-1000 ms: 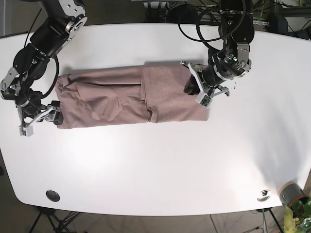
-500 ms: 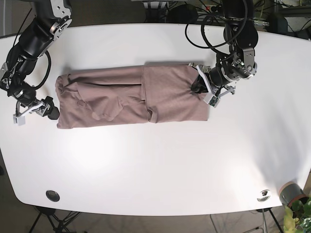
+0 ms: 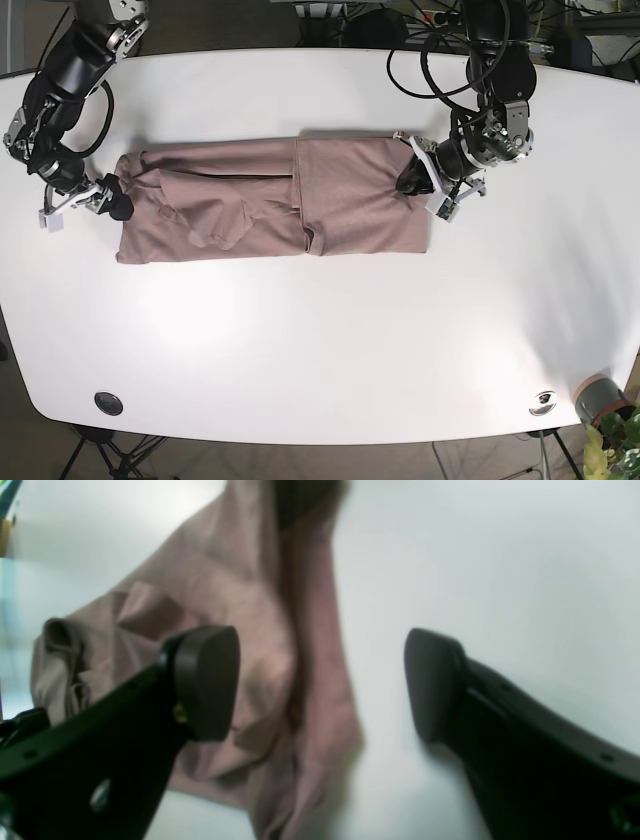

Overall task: Fold the T-shirt properly
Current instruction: 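Grasp both ends of the folded strip with both grippers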

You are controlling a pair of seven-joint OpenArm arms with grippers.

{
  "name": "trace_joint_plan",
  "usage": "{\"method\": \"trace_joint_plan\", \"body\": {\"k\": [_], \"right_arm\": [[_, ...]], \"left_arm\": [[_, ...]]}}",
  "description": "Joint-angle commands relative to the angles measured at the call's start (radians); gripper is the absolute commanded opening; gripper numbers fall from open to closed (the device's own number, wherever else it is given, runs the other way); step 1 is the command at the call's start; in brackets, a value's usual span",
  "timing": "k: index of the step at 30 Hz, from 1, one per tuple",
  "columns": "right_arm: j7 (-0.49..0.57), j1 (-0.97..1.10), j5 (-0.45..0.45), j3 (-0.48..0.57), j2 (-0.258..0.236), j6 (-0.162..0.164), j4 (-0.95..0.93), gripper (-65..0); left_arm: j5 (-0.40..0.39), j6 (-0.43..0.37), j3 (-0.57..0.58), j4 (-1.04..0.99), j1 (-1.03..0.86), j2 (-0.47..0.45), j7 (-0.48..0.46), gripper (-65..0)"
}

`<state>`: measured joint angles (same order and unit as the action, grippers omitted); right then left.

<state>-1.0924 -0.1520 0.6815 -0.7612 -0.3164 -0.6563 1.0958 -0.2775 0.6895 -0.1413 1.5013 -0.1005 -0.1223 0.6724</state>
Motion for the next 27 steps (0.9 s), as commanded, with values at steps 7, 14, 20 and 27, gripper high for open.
{"method": "trace_joint_plan", "body": {"k": [7, 14, 20, 27], "right_arm": [[-0.007, 0.018, -0.006, 0.055, 0.069, 0.0, 0.106, -16.0], [-0.005, 0.018, -0.01, 0.088, 0.102, 0.005, 0.117, -16.3], [-0.001, 0.01, -0.012, 0.093, 0.104, 0.005, 0.117, -30.0], [0.019, 0.002, -0.012, 0.096, 0.095, 0.005, 0.117, -63.6]], "left_arm": [[0.005, -0.001, -0.002, 0.009, 0.006, -0.006, 0.002, -61.4], [0.011, -0.001, -0.002, 0.008, 0.008, -0.006, 0.004, -61.4], [0.01, -0.003, -0.002, 0.008, 0.006, -0.017, 0.004, -61.4], [0.013, -0.007, -0.002, 0.006, 0.009, -0.018, 0.005, -61.4]]}}
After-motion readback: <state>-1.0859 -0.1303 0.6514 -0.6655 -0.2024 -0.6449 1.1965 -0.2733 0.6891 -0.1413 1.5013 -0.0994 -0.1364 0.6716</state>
